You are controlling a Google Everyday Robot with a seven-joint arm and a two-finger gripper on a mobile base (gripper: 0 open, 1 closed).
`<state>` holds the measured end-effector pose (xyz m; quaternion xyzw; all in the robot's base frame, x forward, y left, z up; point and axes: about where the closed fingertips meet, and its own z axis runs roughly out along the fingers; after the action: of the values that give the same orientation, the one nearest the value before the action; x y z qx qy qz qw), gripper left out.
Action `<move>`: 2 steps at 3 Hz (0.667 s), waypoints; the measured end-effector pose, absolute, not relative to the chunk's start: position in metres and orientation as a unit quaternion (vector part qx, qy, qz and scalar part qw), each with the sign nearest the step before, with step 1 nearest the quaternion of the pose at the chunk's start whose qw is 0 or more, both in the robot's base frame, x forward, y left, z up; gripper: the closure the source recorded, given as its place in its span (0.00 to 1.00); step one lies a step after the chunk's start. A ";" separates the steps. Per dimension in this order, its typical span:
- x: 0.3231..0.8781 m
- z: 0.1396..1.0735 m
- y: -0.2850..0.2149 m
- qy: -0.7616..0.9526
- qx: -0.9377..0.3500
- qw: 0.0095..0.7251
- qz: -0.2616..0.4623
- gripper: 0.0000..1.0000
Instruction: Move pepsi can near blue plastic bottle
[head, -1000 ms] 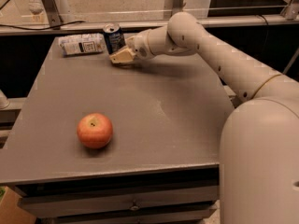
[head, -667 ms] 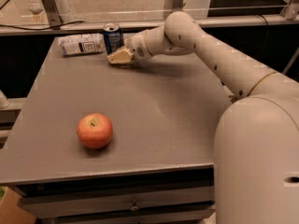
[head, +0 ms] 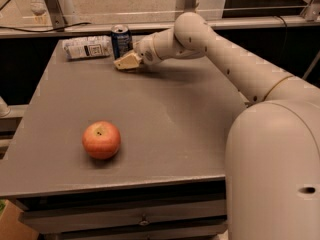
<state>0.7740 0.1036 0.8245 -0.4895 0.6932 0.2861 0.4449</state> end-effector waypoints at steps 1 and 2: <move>0.773 0.824 0.097 0.698 -0.487 0.442 0.283 0.13; 0.772 0.830 0.090 0.697 -0.484 0.448 0.283 0.00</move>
Offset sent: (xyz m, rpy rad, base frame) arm -0.0027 -0.0304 0.0174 0.0178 -0.0172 -0.0338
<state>0.7718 0.0898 0.8297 -0.4837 0.6967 0.2831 0.4478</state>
